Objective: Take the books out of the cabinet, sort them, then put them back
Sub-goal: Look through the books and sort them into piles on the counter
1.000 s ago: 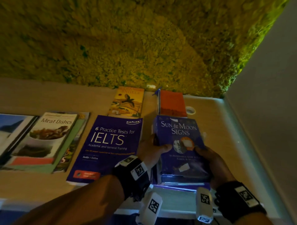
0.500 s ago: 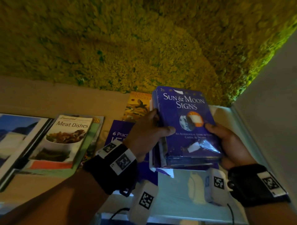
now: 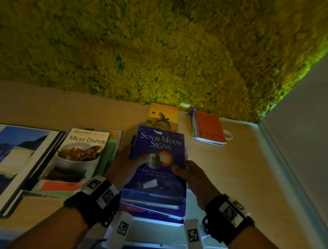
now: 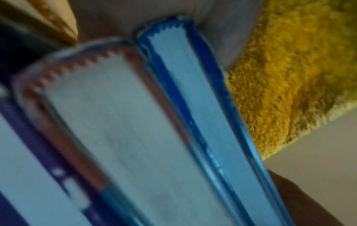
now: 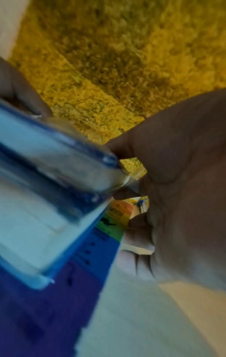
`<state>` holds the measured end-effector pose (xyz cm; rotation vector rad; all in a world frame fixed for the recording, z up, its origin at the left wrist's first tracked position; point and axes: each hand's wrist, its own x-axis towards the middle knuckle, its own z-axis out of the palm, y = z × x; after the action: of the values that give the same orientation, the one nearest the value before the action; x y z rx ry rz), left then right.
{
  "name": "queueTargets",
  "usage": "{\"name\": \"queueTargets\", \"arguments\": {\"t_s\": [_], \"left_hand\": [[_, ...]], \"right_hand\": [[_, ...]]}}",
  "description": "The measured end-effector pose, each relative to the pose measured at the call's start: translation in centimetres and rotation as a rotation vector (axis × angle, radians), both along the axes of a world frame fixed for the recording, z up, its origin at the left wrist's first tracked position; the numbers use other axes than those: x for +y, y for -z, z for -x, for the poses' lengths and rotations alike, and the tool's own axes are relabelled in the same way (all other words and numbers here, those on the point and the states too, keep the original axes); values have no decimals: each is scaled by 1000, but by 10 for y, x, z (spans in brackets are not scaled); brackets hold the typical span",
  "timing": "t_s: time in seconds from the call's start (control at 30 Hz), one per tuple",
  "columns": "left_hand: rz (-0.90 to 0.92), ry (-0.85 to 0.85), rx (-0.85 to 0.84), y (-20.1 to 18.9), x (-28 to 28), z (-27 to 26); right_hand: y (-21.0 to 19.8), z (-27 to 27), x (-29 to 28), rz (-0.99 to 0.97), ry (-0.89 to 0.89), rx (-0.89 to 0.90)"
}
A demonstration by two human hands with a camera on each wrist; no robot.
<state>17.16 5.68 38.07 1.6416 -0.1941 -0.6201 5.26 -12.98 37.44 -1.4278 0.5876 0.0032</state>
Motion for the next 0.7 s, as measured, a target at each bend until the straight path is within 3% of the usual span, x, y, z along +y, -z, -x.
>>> {"name": "queueTargets", "arguments": {"t_s": [0.2, 0.37, 0.5, 0.7], "left_hand": [[-135, 134, -186, 18, 9, -4], [-138, 213, -104, 18, 16, -17], [-127, 183, -21, 7, 3, -50], [-384, 318, -43, -6, -25, -113]], "right_hand": [[-5, 0, 1, 35, -32, 46], [-12, 2, 1, 119, -54, 115], [-25, -8, -17, 173, -91, 172], [-5, -68, -79, 258, 61, 125]]}}
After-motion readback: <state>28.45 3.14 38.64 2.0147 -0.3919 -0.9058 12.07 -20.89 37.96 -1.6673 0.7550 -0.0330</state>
